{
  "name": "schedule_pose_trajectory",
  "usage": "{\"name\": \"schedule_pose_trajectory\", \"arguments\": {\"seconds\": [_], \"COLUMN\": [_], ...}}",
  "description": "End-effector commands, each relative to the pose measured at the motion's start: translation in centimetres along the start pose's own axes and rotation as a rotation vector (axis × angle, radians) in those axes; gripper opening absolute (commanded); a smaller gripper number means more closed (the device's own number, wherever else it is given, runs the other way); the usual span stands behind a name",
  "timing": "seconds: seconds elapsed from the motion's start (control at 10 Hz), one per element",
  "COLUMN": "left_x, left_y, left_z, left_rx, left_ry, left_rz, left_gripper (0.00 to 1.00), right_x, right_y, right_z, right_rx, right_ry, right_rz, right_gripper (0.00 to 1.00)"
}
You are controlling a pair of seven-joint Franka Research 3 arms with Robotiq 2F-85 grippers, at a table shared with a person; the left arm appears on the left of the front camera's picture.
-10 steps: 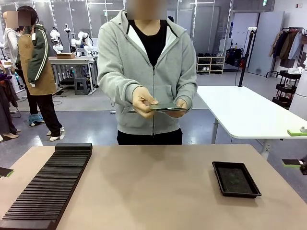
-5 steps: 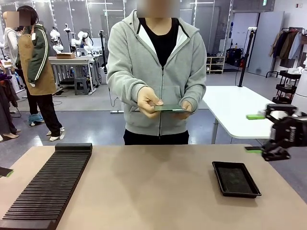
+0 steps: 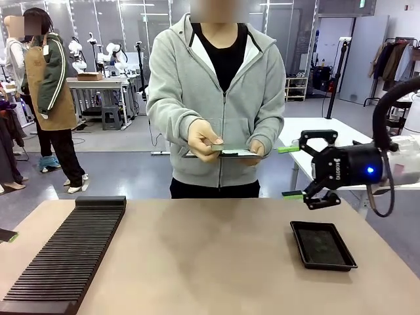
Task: Inspect the PCB.
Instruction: Pick up the Blank PCB that the human is holding.
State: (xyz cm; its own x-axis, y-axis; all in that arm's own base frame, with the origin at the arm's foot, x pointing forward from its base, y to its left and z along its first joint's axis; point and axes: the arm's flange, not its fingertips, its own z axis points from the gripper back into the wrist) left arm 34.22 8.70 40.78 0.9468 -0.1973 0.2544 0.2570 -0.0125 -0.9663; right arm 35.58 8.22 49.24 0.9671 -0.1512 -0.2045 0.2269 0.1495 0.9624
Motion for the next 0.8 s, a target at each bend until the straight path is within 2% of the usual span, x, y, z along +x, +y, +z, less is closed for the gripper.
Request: {"name": "schedule_pose_trajectory", "arguments": {"seconds": [0.0,0.5,0.7], "left_x": [0.3,0.3,0.3], "left_y": [-0.3,-0.3,-0.3], "left_z": [0.3,0.3,0.3], "left_rx": [0.009,0.009,0.009], "left_ry": [0.002,0.002,0.002], "left_rz": [0.017,0.017,0.017], "left_gripper": [1.0,1.0,1.0], "right_x": [-0.2,0.8,2.2], "right_y": [1.3,3.4,4.4], "right_z": [-0.8,-3.4,-4.5], "right_rx": [0.015,0.078,0.092], "right_ry": [-0.006,-0.033,-0.016], "right_rz": [-0.045,-0.119,-0.159], "right_gripper": [1.0,1.0,1.0]}}
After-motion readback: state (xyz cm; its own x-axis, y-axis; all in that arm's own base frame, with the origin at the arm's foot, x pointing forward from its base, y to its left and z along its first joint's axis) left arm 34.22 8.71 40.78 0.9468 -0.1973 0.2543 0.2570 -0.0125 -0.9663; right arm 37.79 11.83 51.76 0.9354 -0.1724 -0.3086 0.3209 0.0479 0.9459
